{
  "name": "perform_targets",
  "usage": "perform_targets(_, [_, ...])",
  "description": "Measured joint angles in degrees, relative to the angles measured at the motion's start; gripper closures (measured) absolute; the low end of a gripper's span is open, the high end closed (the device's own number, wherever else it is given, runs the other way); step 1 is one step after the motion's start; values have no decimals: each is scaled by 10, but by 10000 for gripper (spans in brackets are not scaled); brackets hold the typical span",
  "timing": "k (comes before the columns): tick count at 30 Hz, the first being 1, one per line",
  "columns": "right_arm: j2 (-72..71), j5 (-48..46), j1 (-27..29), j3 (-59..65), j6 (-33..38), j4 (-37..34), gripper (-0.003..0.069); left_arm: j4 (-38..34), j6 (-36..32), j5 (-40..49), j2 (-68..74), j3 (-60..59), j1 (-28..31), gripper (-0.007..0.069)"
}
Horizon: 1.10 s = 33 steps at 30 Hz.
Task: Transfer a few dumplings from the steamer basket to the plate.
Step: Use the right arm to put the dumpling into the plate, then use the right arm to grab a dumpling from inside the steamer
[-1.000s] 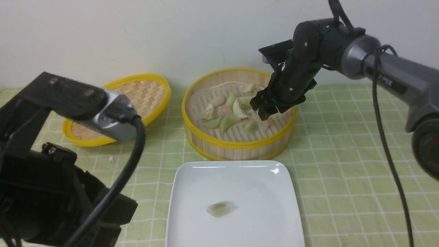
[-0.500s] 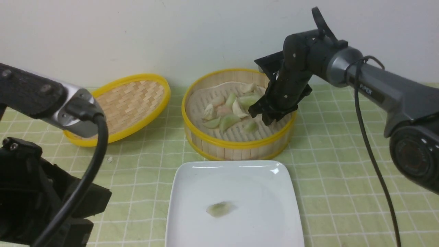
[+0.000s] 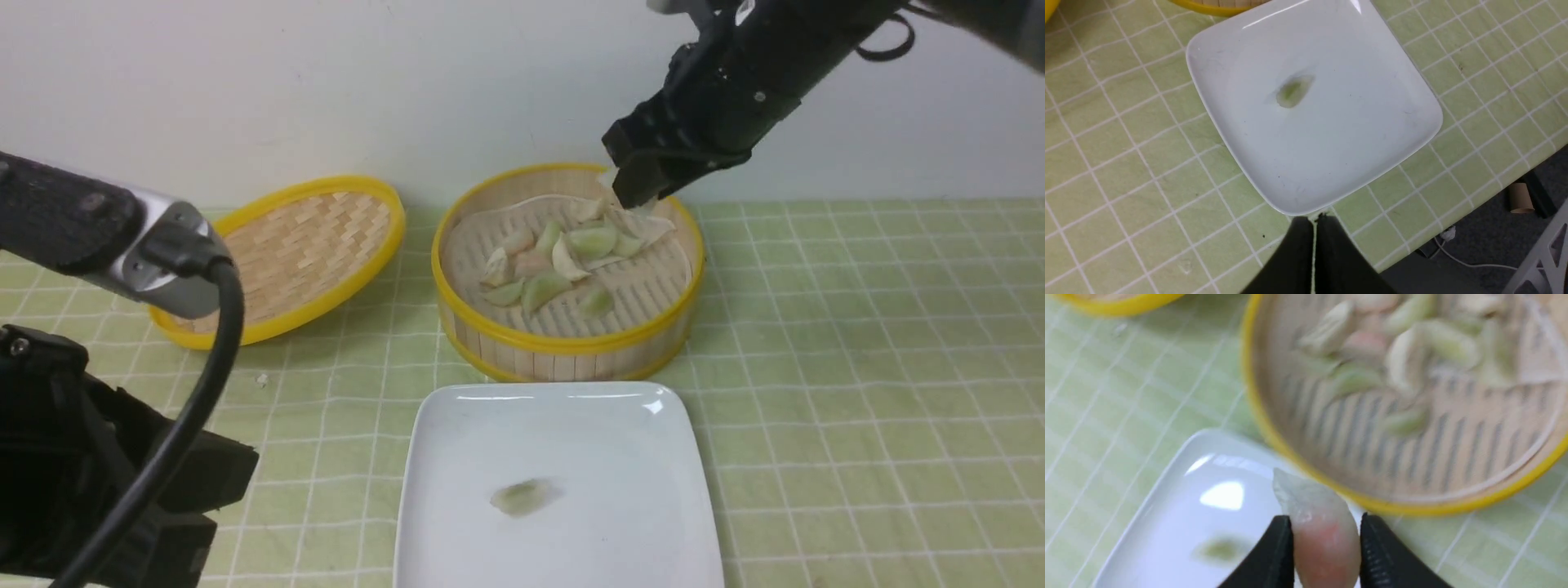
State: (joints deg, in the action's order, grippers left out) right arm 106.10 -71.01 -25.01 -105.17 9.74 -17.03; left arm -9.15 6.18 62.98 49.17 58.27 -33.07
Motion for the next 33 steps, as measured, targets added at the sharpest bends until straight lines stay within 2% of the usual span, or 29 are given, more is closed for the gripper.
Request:
perform_targets(3, [-58,-3,-43,112,1,-5,473,-1,1,0,0,0,0,631])
perform_targets(8, [-57,27,-109,243,-12,8,473,-6,2,0,0,0,0,631])
perform_targets(13, [-19,90,-123,278,-53,35,463,-15,2,0,0,0,0,631])
perform_targets(18, [1,113,-123,279,-67,40,365,-15,1,1,0,0,0,631])
perform_targets(21, [3,118,-123,275,-73,49,239,-15,1,1,0,0,0,631])
perform_targets(24, [3,125,-121,247,-83,83,159,-16,1,1,0,0,0,631])
perform_targets(28, [19,145,-94,163,-121,139,120,-16,1,1,0,0,0,631])
perform_targets(33, [92,136,-33,22,-140,153,116,-16,1,1,0,0,0,631])
